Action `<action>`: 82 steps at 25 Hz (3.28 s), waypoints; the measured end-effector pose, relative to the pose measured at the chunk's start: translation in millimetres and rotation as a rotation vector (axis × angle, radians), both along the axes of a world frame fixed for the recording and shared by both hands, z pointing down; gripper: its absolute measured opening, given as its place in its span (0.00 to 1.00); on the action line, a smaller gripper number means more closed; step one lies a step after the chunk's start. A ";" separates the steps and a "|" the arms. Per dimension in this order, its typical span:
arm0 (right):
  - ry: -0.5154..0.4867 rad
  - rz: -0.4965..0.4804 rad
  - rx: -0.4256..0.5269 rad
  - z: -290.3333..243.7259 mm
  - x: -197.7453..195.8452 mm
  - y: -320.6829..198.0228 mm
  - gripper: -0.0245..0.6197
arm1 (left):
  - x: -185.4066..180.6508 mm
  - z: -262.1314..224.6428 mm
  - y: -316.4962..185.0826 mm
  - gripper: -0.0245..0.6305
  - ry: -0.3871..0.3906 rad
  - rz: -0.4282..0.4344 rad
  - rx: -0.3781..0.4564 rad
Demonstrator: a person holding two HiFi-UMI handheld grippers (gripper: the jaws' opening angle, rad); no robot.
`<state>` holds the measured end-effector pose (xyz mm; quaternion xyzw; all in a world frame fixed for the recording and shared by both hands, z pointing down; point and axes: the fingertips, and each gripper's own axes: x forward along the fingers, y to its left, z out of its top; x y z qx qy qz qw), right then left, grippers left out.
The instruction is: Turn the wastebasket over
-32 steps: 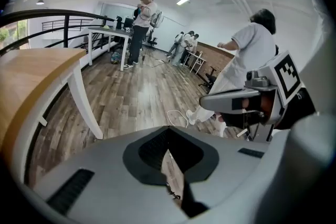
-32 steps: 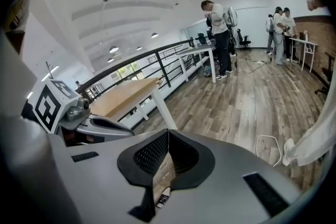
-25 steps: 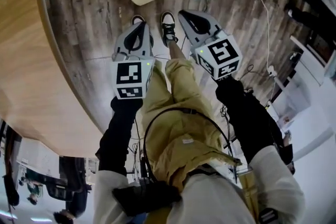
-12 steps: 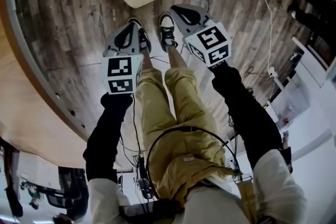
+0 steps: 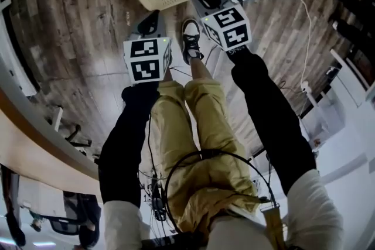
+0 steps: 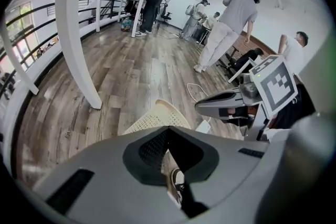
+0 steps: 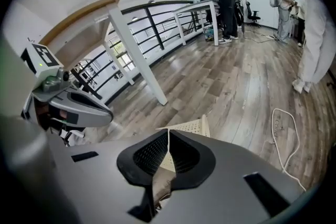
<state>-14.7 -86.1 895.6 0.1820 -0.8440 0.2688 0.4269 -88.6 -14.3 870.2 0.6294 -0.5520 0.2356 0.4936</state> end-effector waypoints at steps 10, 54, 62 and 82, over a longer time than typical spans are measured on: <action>0.148 0.008 0.012 94.5 19.0 -42.4 0.09 | -1.8 70.4 -2.1 0.04 -0.001 -0.002 -0.070; 0.208 -0.637 -0.002 144.8 -15.7 71.0 0.17 | -40.7 88.7 20.6 0.04 -0.038 -0.134 -0.148; 0.160 -0.447 -0.164 135.5 -13.8 80.5 0.22 | -38.8 74.4 23.1 0.04 -0.033 -0.112 -0.132; -0.208 -0.080 0.095 -309.5 -4.0 9.0 0.07 | -13.9 -314.2 -38.8 0.04 -0.102 0.133 0.242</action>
